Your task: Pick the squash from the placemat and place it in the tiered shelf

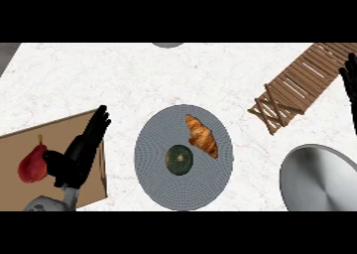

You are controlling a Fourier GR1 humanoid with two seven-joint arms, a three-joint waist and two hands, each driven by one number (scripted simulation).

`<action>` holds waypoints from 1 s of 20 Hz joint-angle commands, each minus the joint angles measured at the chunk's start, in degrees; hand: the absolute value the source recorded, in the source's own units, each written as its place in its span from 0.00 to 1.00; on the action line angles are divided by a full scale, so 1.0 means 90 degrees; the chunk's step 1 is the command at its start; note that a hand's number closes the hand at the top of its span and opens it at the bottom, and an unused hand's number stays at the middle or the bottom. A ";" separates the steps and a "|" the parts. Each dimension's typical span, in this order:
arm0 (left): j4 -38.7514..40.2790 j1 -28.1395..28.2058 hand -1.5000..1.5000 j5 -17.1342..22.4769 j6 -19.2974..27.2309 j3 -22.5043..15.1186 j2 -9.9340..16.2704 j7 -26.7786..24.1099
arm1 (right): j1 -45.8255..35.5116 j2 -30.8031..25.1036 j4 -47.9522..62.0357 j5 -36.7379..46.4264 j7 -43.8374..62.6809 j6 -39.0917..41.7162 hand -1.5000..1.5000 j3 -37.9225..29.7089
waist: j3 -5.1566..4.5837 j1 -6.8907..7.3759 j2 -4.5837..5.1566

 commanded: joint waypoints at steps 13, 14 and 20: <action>-0.0597 -0.0332 0.50 -0.0195 0.0827 0.0879 0.0308 0.0550 | -0.1871 0.2657 0.0759 -0.0655 0.0454 0.2382 0.00 0.2727 | -0.0079 0.0367 -0.0120; -0.0807 -0.0237 0.50 -0.0027 0.0617 0.1068 0.0581 0.0664 | -0.2090 0.2377 0.1076 -0.0799 0.0243 0.2910 0.00 0.2519 | -0.0077 0.0415 -0.0111; -0.0615 -0.0034 0.50 -0.0239 0.0878 0.1003 0.0260 0.0369 | -0.2870 0.1367 0.0219 0.0318 0.1018 0.3728 0.00 0.3369 | -0.0097 0.0284 -0.0177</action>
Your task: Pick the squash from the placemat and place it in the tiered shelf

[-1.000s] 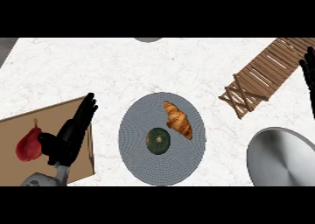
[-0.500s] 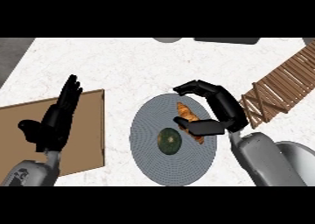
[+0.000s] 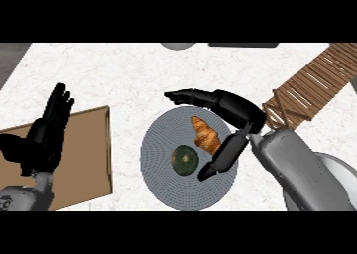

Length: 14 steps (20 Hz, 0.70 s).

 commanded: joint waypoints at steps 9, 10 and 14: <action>-0.0219 0.0220 0.50 -0.0110 0.0146 0.0059 -0.0019 0.0157 | -0.1392 -0.0946 -0.1948 0.2621 0.1818 0.0428 0.00 0.1651 | -0.0009 -0.0219 -0.0101; -0.0166 0.0155 0.50 -0.0126 0.0136 0.0069 0.0001 0.0233 | -0.1521 -0.0756 -0.1888 0.2890 0.2097 0.0300 0.00 0.1794 | -0.0009 -0.0189 -0.0069; -0.0117 0.0209 0.50 -0.0168 0.0018 0.0100 -0.0050 0.0073 | -0.1257 -0.0402 -0.2392 0.3526 0.3278 0.0194 0.00 0.2347 | -0.0006 -0.0226 -0.0038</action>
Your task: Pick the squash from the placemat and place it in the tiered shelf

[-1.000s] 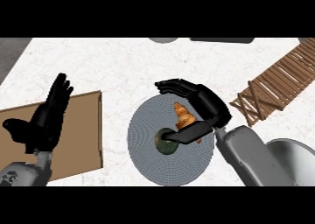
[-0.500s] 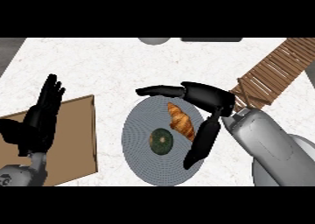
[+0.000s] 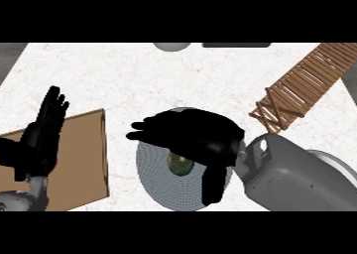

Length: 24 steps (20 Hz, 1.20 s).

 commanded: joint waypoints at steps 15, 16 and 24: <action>-0.0244 0.0220 0.50 -0.0294 -0.0237 0.0239 -0.0196 0.0072 | 0.0300 0.0827 0.0843 0.3201 0.1415 0.0084 0.00 0.1104 | 0.0006 0.0075 0.0070; -0.0423 0.0184 0.50 -0.0484 -0.0016 0.0052 -0.0370 0.0324 | 0.0665 0.0537 0.0396 0.3325 0.1401 0.0053 0.00 0.1035 | 0.0009 0.0036 0.0061; -0.0399 0.0166 0.50 -0.0463 -0.0560 0.0525 -0.0360 0.0318 | 0.1199 0.1035 0.1509 0.4260 0.0056 -0.0454 0.00 0.0688 | 0.0008 0.0064 0.0073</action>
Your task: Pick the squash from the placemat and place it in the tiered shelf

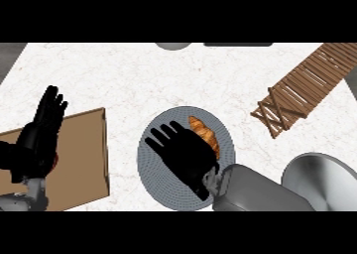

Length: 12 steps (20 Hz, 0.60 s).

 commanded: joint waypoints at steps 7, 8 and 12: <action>-0.0435 -0.0082 0.50 -0.0692 0.0281 -0.0266 -0.0534 0.0495 | 0.0144 0.0483 0.1594 0.1128 -0.1307 -0.0519 0.00 -0.0474 | 0.0003 0.0023 0.0005; -0.0282 -0.0128 0.50 -0.0195 -0.0271 0.0352 -0.0154 0.0413 | 0.0128 0.0772 0.1867 0.1224 -0.1294 -0.0441 0.00 -0.0520 | 0.0001 0.0026 0.0006; -0.0368 0.0322 0.50 -0.0209 -0.0547 0.0444 -0.0292 0.0198 | 0.0689 0.0661 0.1318 0.1549 -0.1623 -0.0510 0.00 -0.0703 | 0.0000 0.0003 -0.0002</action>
